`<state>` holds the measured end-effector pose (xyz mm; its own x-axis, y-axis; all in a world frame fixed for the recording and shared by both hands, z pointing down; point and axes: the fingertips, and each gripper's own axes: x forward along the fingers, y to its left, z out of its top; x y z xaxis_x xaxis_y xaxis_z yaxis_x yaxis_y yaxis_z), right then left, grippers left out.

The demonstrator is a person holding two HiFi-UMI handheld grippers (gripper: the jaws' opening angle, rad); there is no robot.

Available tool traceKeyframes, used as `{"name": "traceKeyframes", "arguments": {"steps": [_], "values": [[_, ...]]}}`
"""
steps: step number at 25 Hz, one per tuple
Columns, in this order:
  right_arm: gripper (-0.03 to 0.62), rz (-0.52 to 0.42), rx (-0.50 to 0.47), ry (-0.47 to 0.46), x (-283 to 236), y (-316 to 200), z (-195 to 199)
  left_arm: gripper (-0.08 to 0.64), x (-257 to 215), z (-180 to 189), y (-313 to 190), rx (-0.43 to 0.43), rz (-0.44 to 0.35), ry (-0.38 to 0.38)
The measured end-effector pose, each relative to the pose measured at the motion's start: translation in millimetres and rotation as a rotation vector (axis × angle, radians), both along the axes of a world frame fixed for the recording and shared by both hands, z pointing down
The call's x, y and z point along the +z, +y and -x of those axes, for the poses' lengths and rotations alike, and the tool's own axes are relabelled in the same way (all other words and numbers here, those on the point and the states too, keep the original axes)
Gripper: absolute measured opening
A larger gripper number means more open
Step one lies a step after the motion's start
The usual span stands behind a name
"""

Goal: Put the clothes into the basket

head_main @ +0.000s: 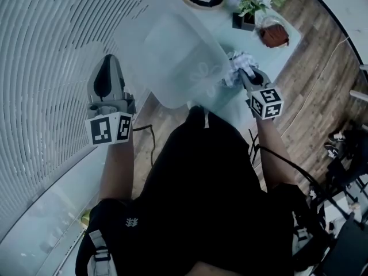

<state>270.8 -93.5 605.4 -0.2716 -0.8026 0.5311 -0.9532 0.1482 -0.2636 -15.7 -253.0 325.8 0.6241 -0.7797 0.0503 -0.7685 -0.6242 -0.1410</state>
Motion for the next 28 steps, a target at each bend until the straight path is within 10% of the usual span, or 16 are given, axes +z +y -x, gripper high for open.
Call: {"name": "traceKeyframes", "arguments": {"steps": [28], "values": [[0.051,-0.212,0.110,0.124,-152,-11,-50,0.005,-31,-29,11,0.122,-0.027,0.087]]}}
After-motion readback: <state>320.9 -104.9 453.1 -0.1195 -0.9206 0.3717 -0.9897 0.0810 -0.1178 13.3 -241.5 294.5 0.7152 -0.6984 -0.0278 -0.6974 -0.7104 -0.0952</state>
